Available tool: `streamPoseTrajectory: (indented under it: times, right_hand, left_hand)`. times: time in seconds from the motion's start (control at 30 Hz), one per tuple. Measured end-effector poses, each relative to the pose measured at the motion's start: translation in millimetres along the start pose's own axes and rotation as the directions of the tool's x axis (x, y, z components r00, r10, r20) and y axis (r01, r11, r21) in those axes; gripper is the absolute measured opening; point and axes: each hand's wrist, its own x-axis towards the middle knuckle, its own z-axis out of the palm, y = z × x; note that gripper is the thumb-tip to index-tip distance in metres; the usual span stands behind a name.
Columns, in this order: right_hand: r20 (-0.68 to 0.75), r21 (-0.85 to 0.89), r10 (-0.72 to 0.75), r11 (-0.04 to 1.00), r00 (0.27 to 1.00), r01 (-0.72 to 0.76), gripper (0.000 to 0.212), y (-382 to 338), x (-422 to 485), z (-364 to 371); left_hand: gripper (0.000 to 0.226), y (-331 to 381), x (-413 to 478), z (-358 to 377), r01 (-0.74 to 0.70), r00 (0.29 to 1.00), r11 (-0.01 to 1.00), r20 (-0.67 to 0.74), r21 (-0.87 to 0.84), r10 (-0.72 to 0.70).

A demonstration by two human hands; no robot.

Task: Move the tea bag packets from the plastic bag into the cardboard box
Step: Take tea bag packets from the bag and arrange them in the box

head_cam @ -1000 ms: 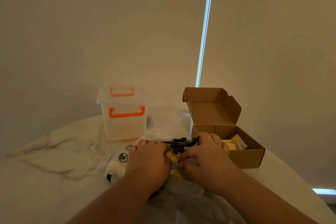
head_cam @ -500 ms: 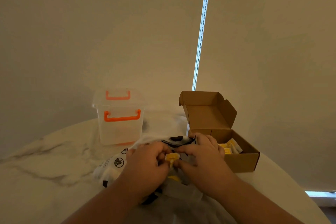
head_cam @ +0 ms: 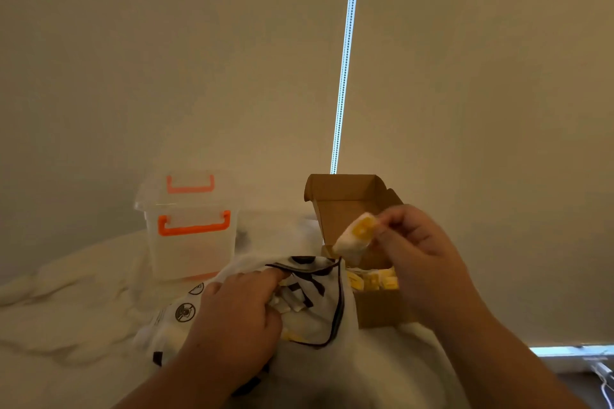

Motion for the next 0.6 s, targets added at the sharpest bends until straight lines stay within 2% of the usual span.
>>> streamPoseTrajectory:
  times: [0.07,0.13,0.23,0.37,0.5,0.6]
  right_hand:
    - [-0.157,0.0,0.064,0.998,0.986,-0.065,0.011,14,15,-14]
    - [-0.199,-0.141,0.088,0.983,0.976,-0.117,0.009,35,27,-23]
    - [-0.135,-0.381,0.107,0.912,0.985,-0.151,0.012,63,34,-23]
    - [-0.006,-0.606,0.202,0.778,0.979,-0.164,0.015,82,41,-13]
    - [0.034,-0.724,0.272,0.67,0.962,-0.164,0.024,88,43,-9]
    - [0.009,-0.735,0.273,0.655,0.962,-0.179,0.026,92,43,-11]
  left_hand:
    - [0.048,-1,1,1,0.019,1.0,1.0,-0.003,0.016,-0.019]
    - [0.045,0,1,3,0.035,0.999,0.999,0.009,0.008,-0.035]
    - [0.045,0,1,4,0.034,0.999,0.999,0.023,0.007,-0.034]
    - [0.047,0,0,5,0.037,0.999,0.999,0.024,0.018,-0.038]
    - [0.046,1,-1,4,0.038,0.999,0.998,0.033,0.044,-0.04]
    - [0.046,2,-1,3,0.037,0.998,0.998,0.04,0.044,-0.039]
